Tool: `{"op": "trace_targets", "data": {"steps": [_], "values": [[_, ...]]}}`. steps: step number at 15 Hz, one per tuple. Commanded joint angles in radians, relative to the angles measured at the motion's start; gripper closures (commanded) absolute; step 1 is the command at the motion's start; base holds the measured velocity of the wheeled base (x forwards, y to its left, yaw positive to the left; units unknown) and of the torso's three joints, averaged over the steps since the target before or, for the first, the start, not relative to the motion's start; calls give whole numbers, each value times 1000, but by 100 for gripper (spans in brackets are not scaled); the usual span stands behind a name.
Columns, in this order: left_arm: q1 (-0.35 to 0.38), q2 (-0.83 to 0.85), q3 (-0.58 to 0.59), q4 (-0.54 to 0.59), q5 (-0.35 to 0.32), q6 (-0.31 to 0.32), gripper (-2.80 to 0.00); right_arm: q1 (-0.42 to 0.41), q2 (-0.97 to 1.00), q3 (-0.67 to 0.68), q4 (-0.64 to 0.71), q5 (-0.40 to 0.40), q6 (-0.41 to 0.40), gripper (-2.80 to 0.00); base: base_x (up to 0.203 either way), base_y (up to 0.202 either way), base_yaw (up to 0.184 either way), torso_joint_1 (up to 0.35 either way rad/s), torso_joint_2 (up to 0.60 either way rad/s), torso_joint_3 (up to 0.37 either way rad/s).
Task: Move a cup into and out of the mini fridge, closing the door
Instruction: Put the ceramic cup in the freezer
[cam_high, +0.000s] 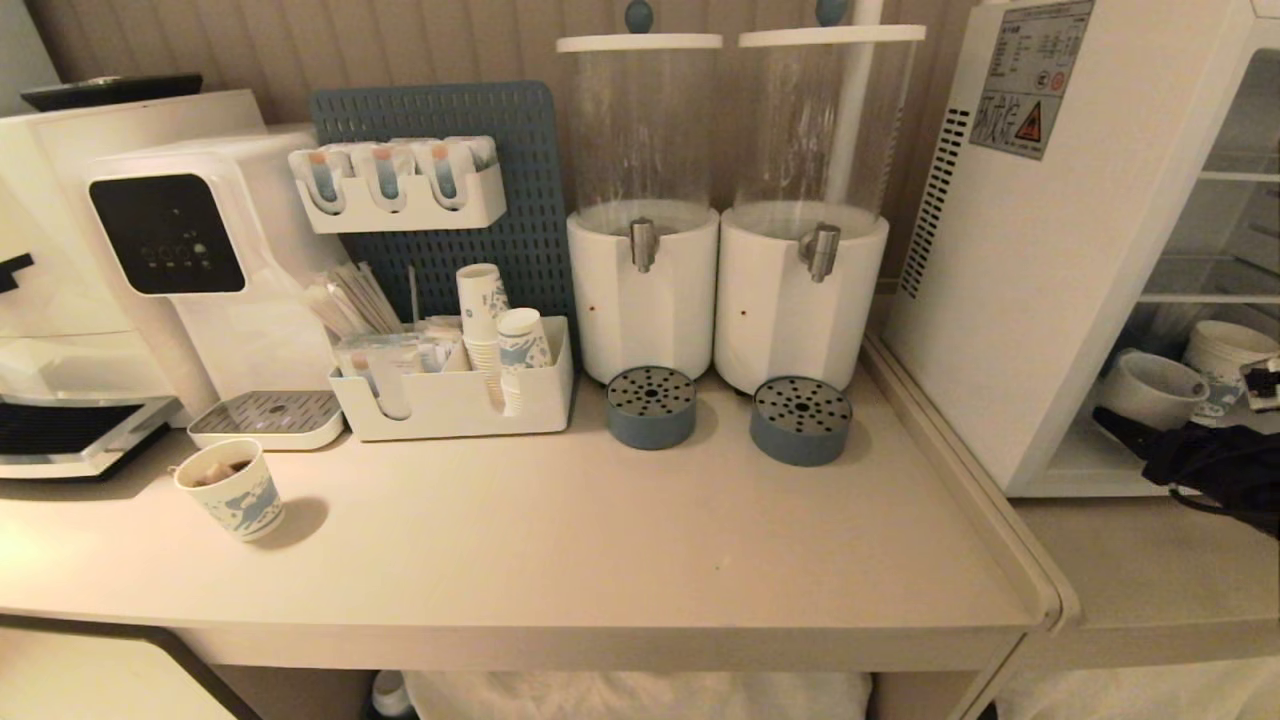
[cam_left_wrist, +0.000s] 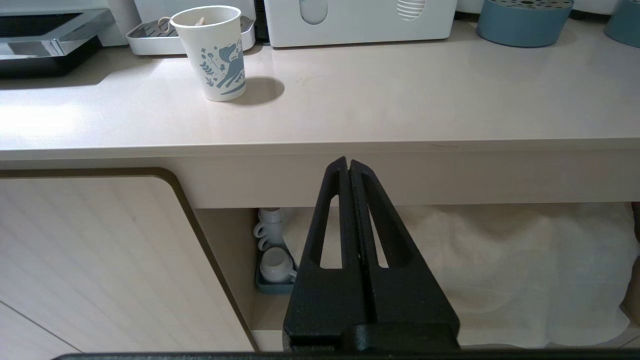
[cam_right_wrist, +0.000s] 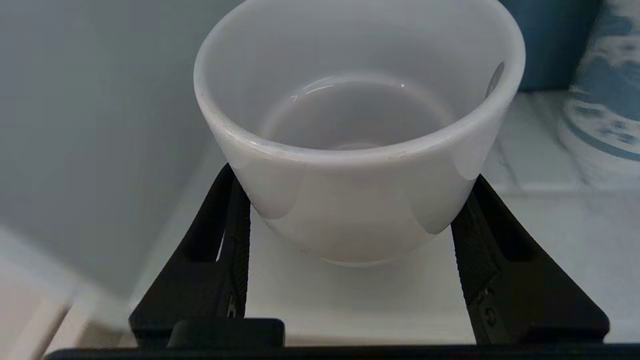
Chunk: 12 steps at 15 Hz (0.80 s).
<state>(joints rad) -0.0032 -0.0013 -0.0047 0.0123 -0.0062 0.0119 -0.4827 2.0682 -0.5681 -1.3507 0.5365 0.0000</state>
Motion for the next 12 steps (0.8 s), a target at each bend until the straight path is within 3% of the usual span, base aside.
{"op": "trace_targets", "data": {"steps": [1, 12], "values": [[0, 1, 0, 0, 0, 0, 0, 13, 33, -27, 2, 0, -2, 0, 0, 0, 0, 0, 0, 0], [0, 1, 0, 0, 0, 0, 0, 41, 73, -113, 53, -42, -3, 0, 0, 0, 0, 0, 0, 0]]}}
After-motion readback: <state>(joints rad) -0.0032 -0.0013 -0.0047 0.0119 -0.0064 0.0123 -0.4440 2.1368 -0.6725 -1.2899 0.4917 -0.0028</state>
